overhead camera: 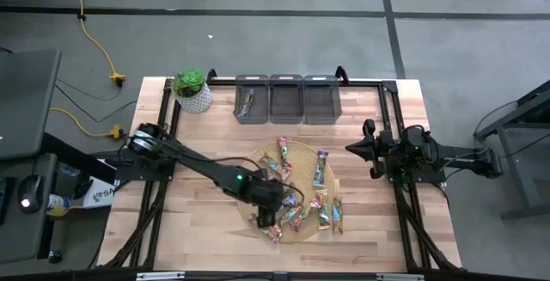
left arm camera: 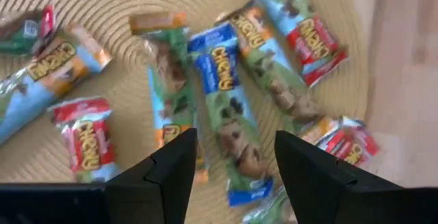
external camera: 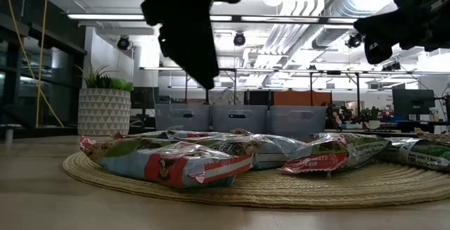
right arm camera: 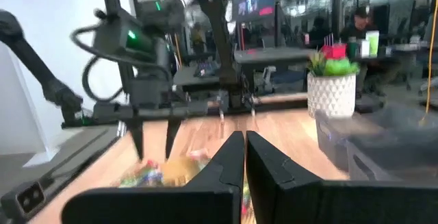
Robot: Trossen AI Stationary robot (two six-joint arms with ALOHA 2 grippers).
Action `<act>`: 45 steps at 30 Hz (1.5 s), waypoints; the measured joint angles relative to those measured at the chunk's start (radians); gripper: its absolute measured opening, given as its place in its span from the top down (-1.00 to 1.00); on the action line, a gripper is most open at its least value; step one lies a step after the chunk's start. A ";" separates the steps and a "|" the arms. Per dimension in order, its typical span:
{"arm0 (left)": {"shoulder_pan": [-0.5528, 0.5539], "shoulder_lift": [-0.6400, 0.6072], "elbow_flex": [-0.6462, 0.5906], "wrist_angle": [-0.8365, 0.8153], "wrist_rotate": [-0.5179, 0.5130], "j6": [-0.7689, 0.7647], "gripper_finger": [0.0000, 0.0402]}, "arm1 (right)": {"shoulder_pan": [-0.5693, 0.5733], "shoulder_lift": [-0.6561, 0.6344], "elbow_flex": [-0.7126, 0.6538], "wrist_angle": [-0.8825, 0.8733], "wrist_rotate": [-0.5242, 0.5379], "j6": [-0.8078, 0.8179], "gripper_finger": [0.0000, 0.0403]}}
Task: Pick and place Granola Bars by type
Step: Put the blue granola bar into the left black bin
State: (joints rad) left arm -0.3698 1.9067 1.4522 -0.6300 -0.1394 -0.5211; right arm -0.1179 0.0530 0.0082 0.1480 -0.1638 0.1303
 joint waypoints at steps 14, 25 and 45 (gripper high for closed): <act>-0.001 0.156 0.150 -0.073 0.007 -0.077 0.04 | 0.000 0.027 0.000 -0.008 0.000 0.000 1.00; 0.003 0.181 0.144 -0.093 -0.009 -0.176 0.04 | 0.000 0.039 0.000 -0.013 0.000 0.000 1.00; 0.004 0.224 0.142 -0.104 -0.035 -0.348 0.04 | 0.000 0.040 0.000 -0.016 0.000 0.000 1.00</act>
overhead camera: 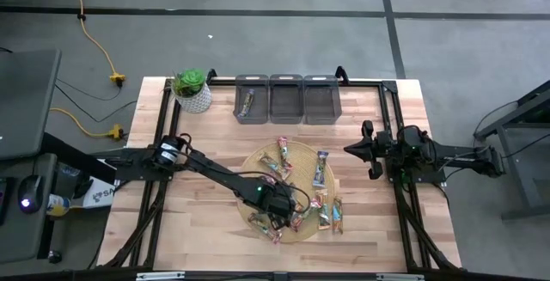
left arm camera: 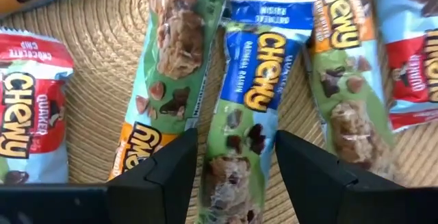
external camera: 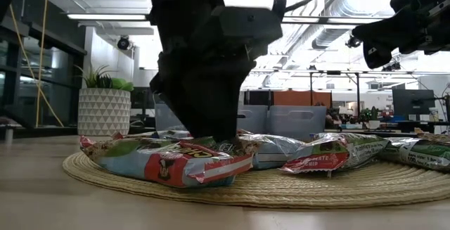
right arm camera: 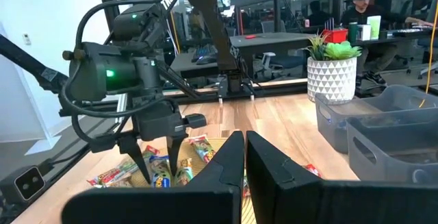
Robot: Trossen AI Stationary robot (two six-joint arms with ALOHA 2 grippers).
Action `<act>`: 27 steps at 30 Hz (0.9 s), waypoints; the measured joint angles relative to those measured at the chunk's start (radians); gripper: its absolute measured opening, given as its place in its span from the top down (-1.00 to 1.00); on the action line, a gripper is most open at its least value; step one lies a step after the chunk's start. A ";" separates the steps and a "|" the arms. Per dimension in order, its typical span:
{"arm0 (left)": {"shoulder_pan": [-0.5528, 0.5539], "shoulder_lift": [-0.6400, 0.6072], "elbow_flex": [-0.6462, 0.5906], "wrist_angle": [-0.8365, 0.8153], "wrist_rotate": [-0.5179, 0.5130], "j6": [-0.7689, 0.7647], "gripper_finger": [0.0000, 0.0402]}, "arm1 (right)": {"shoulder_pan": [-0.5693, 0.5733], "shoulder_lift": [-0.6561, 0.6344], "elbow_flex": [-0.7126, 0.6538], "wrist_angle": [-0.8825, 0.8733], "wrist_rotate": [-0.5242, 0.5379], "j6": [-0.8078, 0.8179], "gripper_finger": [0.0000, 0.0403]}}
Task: Pick and place Granola Bars by type
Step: Put the blue granola bar into the left black bin
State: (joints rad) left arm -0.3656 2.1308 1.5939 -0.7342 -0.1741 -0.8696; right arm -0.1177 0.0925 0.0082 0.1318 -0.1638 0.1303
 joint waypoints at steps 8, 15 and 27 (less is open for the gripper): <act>-0.001 0.023 0.003 0.009 0.028 -0.003 0.04 | 0.000 0.000 0.000 0.000 0.000 0.000 1.00; -0.001 0.043 0.005 0.031 0.051 0.000 0.04 | 0.000 0.000 0.000 0.000 0.000 0.000 1.00; 0.000 0.043 0.002 0.028 0.064 0.025 0.04 | 0.000 0.000 0.000 0.000 0.000 0.000 1.00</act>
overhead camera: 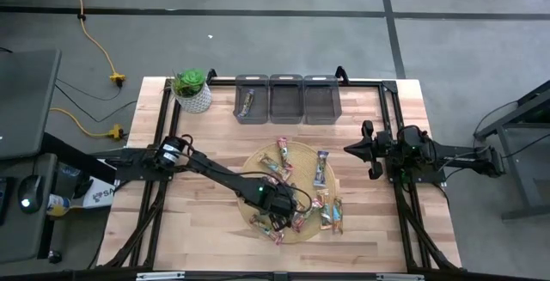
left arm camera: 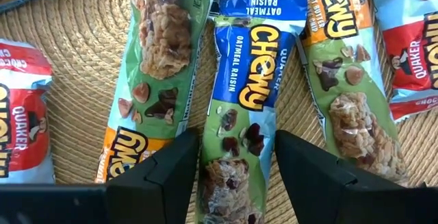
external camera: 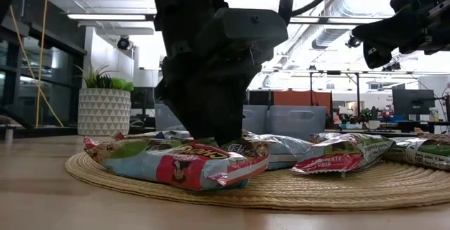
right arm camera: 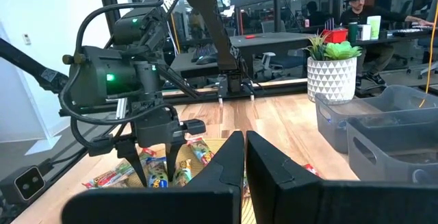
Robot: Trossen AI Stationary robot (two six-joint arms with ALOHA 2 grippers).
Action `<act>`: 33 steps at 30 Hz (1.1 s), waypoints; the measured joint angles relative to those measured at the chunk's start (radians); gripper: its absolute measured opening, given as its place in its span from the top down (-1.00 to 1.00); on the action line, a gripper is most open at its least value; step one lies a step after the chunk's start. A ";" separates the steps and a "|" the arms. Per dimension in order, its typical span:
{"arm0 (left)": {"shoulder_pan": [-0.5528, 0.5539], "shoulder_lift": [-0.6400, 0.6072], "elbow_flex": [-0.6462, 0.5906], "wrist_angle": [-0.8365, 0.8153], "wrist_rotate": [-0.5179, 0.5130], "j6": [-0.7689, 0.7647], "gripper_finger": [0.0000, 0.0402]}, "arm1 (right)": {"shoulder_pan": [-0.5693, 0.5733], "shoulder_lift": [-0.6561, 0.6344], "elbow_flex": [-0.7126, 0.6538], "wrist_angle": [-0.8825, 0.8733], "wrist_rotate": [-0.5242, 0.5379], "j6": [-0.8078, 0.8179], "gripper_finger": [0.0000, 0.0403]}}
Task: Pick and place Granola Bars by type
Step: Put the blue granola bar into the left black bin
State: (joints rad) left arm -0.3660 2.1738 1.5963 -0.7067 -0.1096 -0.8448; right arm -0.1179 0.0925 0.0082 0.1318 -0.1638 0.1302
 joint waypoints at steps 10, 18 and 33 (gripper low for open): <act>0.001 0.000 -0.002 0.003 0.011 0.001 0.33 | 0.000 0.000 0.000 0.000 0.000 0.000 1.00; 0.007 0.000 -0.002 0.005 0.039 0.002 0.57 | 0.000 0.000 0.000 0.000 0.000 0.000 1.00; 0.005 0.000 0.108 -0.048 0.053 0.111 0.63 | 0.000 0.000 0.000 0.000 0.000 0.000 1.00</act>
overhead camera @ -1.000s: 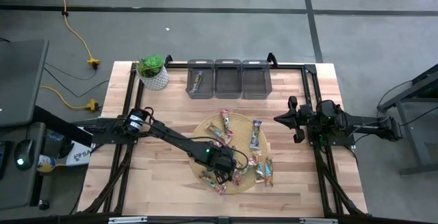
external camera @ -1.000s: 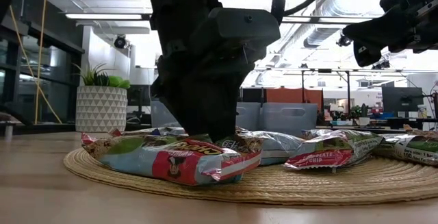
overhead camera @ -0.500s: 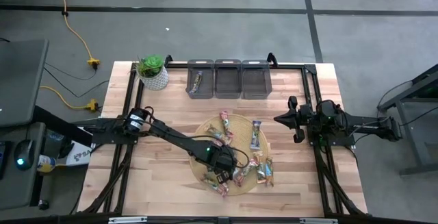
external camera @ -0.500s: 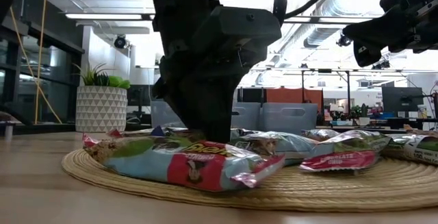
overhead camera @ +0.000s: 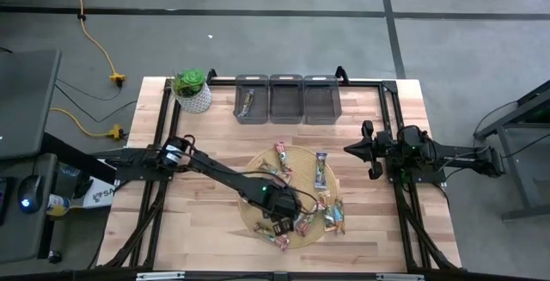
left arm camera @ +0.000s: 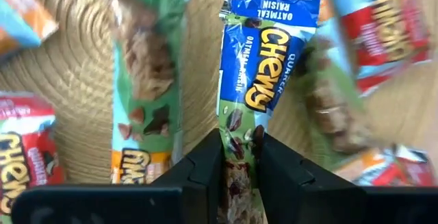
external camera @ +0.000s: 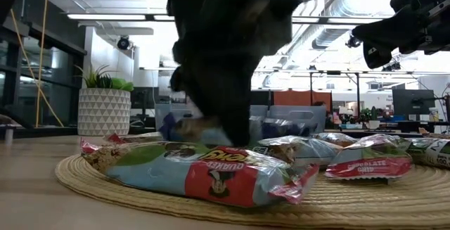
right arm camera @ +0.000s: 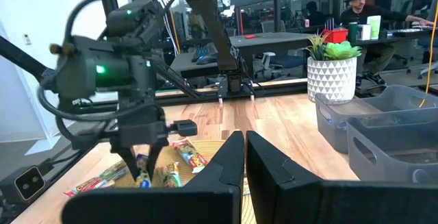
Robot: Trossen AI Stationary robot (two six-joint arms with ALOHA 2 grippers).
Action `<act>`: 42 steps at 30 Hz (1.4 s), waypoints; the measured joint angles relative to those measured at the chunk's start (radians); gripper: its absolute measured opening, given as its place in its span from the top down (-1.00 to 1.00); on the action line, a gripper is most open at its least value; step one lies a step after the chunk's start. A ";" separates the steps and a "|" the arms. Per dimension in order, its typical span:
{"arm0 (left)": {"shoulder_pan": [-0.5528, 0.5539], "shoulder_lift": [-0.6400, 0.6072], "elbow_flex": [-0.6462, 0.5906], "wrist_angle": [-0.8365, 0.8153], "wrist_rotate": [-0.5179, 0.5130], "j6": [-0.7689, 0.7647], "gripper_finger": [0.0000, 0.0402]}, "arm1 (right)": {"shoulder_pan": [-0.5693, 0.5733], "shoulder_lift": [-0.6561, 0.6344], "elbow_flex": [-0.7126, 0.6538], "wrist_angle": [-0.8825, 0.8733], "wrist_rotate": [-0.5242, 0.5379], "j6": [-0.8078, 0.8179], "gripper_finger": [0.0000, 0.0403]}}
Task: Pick and place Granola Bars by type
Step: Put the blue granola bar into the left black bin
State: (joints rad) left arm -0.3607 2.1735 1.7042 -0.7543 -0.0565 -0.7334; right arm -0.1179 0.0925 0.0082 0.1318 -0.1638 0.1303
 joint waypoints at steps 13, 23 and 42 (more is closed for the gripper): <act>0.001 -0.007 0.238 -0.179 -0.133 0.153 0.63 | 0.000 0.000 0.000 0.000 0.000 0.000 1.00; 0.000 -0.179 0.325 -0.217 -0.456 0.145 0.63 | 0.000 0.000 0.000 0.000 0.000 0.000 1.00; -0.101 -0.532 0.326 -0.243 -1.404 -0.034 0.62 | 0.000 0.000 0.000 0.000 0.000 0.000 1.00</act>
State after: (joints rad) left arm -0.4620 1.6411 2.0304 -0.9969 -1.4606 -0.7671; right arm -0.1181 0.0923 0.0082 0.1318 -0.1638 0.1303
